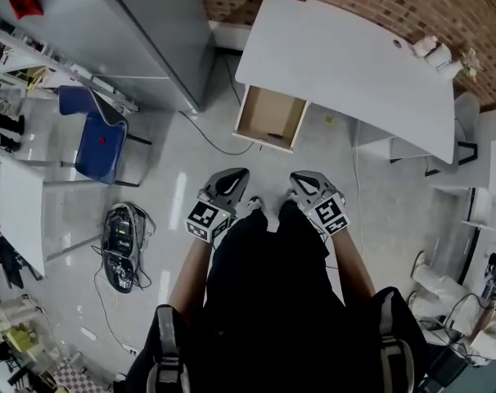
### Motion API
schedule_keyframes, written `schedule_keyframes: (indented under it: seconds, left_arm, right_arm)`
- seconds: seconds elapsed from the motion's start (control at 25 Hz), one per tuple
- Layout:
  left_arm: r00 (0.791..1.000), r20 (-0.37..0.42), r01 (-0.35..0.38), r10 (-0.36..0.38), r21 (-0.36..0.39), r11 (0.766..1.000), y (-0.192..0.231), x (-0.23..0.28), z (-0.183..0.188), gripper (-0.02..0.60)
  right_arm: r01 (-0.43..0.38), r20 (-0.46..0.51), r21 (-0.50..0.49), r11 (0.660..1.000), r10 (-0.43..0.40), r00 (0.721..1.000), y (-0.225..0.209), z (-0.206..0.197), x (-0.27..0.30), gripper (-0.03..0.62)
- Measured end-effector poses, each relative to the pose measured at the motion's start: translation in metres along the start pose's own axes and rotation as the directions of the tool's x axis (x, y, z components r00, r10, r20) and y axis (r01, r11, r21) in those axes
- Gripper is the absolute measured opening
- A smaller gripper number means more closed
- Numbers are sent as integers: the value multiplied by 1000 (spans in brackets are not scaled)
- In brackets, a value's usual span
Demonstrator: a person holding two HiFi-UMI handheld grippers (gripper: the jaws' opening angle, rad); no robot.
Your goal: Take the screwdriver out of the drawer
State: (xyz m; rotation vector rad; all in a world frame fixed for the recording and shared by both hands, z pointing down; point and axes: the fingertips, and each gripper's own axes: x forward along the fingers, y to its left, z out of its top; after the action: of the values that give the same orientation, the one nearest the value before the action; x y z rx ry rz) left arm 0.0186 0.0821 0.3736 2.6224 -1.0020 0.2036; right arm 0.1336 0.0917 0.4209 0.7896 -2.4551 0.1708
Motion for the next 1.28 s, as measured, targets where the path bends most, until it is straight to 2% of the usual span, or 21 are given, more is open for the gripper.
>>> schedule_keyframes:
  seconds: [0.36,0.72,1.0,1.2,1.28]
  left_arm:
    - [995,-8,-103,103,-54,993,22,9,-6,18]
    - [984,-41,-178,175,-111,978,43,32,-21,18]
    - [966,-99,-253,239,-167,953,63,56,-61,18]
    - [956,-119,-288,267,-224,931,83,71,-96,18]
    - [953,-121,-300,280,-224,927,98,79,-108,20]
  right_arm:
    - [-110,-33,-29,993,109,993,-21,-2,25,55]
    - [-229,-115,-61,971,221,968,-54,-35,64,56]
    - [-330,-240,-70,942,305,922,-93,-100,114,57]
    - [-443,-336,-170,880,371,866,-108,-140,169,56]
    - [-471,-371,-203,859,378,848,-117,-157,198,57]
